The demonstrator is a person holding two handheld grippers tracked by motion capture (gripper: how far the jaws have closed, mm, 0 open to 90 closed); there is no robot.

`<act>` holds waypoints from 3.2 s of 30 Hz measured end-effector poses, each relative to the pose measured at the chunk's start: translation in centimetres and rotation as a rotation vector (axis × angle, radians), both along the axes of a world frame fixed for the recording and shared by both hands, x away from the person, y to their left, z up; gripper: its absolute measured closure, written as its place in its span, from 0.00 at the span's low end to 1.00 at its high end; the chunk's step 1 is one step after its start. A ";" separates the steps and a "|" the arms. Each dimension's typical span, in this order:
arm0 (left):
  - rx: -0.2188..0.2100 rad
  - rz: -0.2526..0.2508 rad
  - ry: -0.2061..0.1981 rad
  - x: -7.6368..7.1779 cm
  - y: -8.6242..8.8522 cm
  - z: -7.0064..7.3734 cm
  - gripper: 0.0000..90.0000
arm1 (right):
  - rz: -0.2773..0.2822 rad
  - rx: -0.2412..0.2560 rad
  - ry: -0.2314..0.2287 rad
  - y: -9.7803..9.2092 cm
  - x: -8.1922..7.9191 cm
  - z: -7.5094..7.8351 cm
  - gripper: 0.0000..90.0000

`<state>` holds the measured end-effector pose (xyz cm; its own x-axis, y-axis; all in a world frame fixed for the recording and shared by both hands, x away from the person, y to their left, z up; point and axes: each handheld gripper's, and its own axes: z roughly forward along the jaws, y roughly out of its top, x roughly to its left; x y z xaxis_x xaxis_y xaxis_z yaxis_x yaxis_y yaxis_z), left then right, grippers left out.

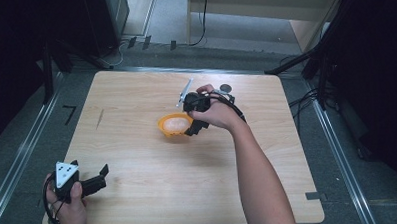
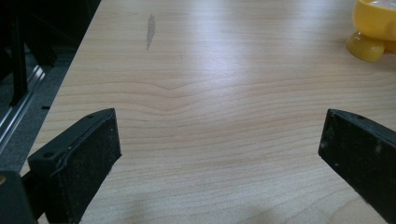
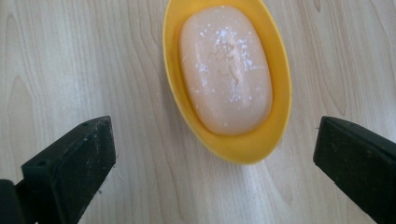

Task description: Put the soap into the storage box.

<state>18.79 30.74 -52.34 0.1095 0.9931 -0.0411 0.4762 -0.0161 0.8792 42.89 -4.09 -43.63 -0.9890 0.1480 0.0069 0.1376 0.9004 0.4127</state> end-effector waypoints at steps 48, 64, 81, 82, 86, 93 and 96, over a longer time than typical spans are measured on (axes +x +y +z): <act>0.011 0.001 0.005 0.0 -0.1 0.0 0.00 | -0.353 0.198 -0.021 -13.6 -7.0 -3.6 0.00; 0.008 0.002 0.004 0.0 -0.1 0.0 0.00 | -0.393 0.225 -0.026 -15.8 -10.2 -4.6 0.00; 0.015 -0.002 0.001 0.0 -0.2 0.0 0.00 | -0.475 0.271 -0.058 -20.2 -13.6 -5.8 0.00; 0.017 -0.002 0.002 -0.1 -0.2 0.0 0.00 | -0.484 0.272 -0.058 -20.4 -13.8 -5.9 0.00; 0.023 -0.001 0.001 -0.1 -0.2 0.0 0.00 | -0.506 0.288 -0.059 -21.6 -14.7 -6.5 0.00; 0.031 -0.002 0.000 -0.1 -0.3 0.0 0.00 | -0.550 0.316 -0.056 -23.8 -16.2 -7.6 0.00; 0.033 -0.004 0.004 -0.1 -0.3 0.0 0.00 | -0.567 0.327 -0.060 -24.5 -16.8 -8.0 0.00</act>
